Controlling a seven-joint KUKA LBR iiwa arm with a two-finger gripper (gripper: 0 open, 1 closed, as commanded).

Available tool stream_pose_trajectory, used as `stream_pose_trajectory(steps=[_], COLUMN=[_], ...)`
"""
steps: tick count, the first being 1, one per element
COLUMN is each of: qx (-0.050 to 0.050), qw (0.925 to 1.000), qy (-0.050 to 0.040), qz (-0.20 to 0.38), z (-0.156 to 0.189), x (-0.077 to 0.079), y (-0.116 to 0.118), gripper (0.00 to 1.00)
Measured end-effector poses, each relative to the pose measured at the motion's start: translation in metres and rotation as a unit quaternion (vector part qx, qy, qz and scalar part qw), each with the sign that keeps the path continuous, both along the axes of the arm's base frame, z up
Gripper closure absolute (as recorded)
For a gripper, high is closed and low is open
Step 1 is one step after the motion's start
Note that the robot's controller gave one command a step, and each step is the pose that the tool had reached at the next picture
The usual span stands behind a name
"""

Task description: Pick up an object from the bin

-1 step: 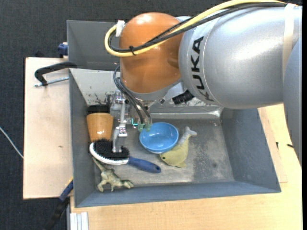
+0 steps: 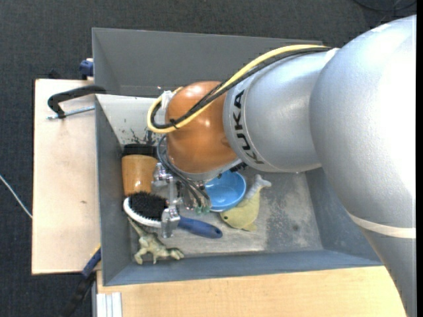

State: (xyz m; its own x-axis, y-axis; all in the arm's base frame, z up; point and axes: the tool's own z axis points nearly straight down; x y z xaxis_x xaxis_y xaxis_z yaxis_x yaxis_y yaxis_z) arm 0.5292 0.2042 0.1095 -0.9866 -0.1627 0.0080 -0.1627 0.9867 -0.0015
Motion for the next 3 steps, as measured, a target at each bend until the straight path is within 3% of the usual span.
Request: stream_pose_trajectory(steps=[1,2,3], qx=[0.002,0.003,0.003], qw=[0.9999,0.9999,0.9976], qy=[-0.0049,-0.0064,-0.0099], qz=[0.015,0.014,0.068], z=[-0.039,-0.036,0.146], x=[0.001,0.002,-0.029], y=[-0.004,-0.003,-0.044], gripper=[0.00,1.00,1.00])
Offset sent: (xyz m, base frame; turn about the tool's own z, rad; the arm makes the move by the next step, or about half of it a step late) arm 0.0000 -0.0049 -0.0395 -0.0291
